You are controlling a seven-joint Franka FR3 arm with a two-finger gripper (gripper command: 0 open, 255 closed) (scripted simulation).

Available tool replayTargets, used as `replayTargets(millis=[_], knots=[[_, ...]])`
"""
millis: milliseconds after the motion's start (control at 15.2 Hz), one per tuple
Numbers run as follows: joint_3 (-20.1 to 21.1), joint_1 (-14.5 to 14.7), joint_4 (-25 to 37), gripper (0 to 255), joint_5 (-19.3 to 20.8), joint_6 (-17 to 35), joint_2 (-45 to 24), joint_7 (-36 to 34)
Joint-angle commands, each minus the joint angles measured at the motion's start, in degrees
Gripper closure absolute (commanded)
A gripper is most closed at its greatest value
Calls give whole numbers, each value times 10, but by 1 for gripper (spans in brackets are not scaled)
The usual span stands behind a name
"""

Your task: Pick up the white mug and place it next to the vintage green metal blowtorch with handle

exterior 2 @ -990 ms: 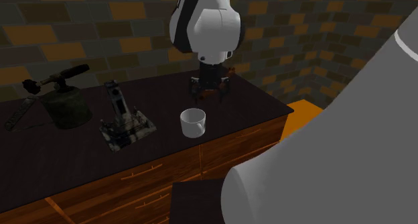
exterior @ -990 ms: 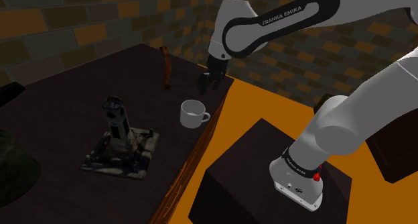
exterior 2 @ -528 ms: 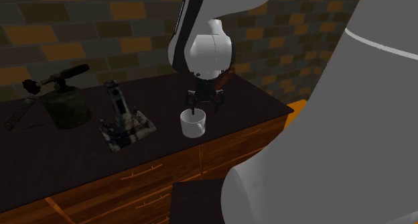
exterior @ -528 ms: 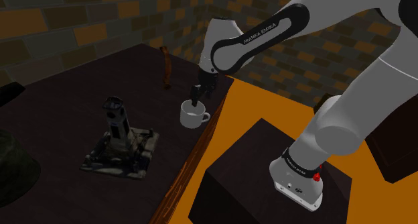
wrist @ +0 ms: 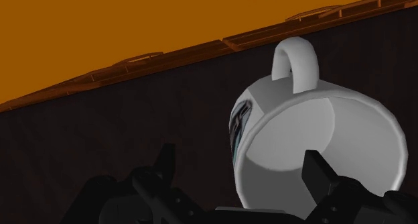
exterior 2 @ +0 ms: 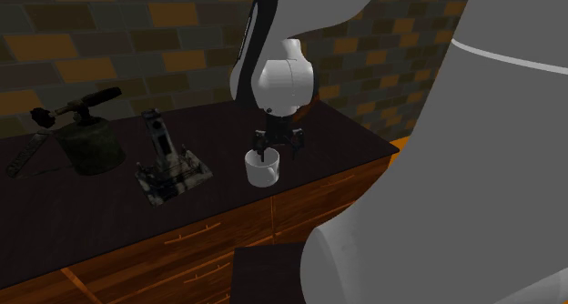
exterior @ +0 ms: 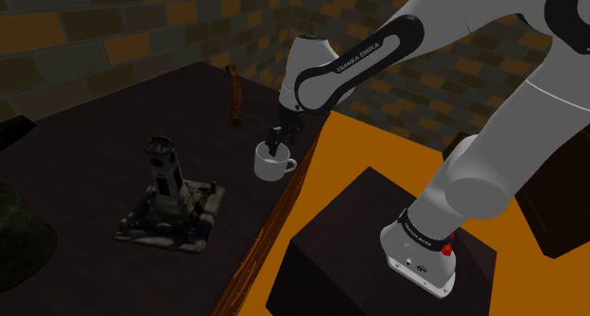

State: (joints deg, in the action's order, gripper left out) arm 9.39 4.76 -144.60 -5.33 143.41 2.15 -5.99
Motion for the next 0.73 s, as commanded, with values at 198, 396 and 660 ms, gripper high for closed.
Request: replayTargets(millis=[198, 396, 660], knots=[[0, 0, 0, 255, 0, 0, 0, 0], [0, 0, 0, 255, 0, 0, 0, 0], [0, 0, 0, 255, 0, 0, 0, 0]])
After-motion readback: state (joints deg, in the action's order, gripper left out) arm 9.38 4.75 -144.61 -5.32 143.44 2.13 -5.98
